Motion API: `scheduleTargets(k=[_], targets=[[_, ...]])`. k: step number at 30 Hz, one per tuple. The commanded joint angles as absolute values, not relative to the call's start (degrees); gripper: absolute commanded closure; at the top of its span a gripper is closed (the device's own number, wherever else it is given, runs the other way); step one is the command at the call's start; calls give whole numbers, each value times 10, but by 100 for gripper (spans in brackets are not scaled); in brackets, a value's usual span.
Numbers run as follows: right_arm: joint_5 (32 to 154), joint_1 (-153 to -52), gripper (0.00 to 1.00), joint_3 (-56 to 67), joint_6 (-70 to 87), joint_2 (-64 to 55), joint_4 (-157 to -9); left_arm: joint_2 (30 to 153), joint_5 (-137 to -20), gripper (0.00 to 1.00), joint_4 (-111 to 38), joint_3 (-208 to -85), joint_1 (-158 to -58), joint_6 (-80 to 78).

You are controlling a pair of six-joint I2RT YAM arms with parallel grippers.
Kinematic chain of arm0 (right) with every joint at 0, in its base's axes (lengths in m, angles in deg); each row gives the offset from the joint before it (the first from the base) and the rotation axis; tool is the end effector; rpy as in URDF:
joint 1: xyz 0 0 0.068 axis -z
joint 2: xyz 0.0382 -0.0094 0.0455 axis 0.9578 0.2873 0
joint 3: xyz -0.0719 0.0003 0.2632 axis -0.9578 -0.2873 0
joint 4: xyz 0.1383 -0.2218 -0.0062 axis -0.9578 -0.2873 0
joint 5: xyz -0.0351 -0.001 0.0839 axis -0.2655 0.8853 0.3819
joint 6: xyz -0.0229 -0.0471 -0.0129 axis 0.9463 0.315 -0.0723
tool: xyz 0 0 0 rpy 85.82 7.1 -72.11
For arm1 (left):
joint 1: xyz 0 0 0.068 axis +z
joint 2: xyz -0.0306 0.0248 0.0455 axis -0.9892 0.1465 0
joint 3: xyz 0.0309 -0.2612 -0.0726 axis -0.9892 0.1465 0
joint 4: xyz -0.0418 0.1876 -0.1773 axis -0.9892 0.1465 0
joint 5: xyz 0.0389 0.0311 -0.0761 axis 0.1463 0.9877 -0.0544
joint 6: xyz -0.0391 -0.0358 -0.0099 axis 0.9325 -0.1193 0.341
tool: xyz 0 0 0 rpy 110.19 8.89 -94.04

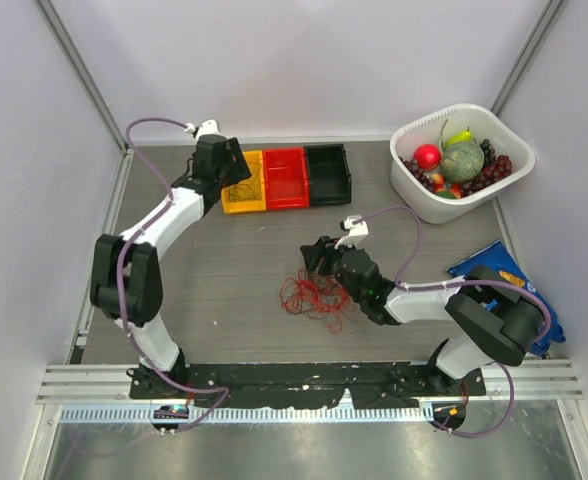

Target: Untangle the cables

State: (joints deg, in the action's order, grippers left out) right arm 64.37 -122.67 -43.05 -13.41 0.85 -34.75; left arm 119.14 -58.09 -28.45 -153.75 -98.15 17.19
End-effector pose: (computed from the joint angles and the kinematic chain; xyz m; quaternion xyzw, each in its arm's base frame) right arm 0.1957 0.2083 0.1769 -0.0208 0.7677 0.2838 0.5742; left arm 0.4073 -0.1136 0.2721 -0.1521 0.8496 -0.1135 0.4920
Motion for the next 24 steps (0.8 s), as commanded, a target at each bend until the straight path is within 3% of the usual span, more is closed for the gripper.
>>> scheduleTargets(k=[1, 3, 10, 14, 20, 24], targets=[[642, -1228, 42, -412, -132, 12, -326, 1078, -601, 29, -284, -1465, -998, 184], [641, -1229, 42, -414, -130, 8, -327, 1023, -649, 25, -297, -1404, -1006, 209], [635, -1230, 43, -431, -163, -52, -372, 827, -797, 25, -362, -1162, -1063, 310], [660, -1232, 43, -450, -200, -94, -402, 746, -801, 24, -396, -1053, -1142, 354], [703, -1262, 43, -521, -193, -170, -410, 737, -784, 26, -388, -1000, -1192, 341], [761, -1275, 43, -572, -187, -164, -326, 796, -748, 39, -402, -1011, -1192, 326]])
